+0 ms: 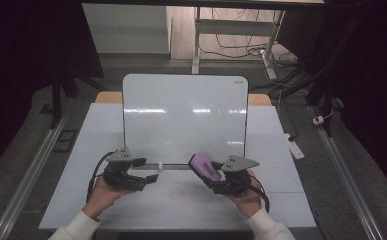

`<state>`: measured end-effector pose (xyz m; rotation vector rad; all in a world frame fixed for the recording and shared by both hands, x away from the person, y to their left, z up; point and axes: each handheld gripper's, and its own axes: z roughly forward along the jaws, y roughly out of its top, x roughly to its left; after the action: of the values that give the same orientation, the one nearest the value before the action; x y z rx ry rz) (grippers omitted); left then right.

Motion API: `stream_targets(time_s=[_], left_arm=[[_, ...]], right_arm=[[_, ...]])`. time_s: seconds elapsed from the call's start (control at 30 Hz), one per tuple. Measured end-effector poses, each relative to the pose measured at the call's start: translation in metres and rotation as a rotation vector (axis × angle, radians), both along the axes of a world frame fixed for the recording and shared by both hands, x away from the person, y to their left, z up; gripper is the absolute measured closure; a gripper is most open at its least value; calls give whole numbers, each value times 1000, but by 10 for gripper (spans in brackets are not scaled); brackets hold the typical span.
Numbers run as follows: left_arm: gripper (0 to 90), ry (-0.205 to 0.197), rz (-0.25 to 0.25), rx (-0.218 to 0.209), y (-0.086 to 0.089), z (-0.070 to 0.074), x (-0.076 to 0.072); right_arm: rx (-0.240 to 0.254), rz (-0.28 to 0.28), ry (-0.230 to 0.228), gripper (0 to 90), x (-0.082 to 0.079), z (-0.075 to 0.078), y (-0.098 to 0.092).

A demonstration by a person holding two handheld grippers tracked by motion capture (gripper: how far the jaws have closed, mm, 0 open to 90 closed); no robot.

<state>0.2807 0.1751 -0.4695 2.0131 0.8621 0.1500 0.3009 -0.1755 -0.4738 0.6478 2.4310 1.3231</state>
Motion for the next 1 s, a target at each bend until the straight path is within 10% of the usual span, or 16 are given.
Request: stream_targets(time_s=[1.0], left_arm=[[263,48,-348,-21,-68,8,23]], right_arm=[[-18,256,43,400,-7,-8,25]])
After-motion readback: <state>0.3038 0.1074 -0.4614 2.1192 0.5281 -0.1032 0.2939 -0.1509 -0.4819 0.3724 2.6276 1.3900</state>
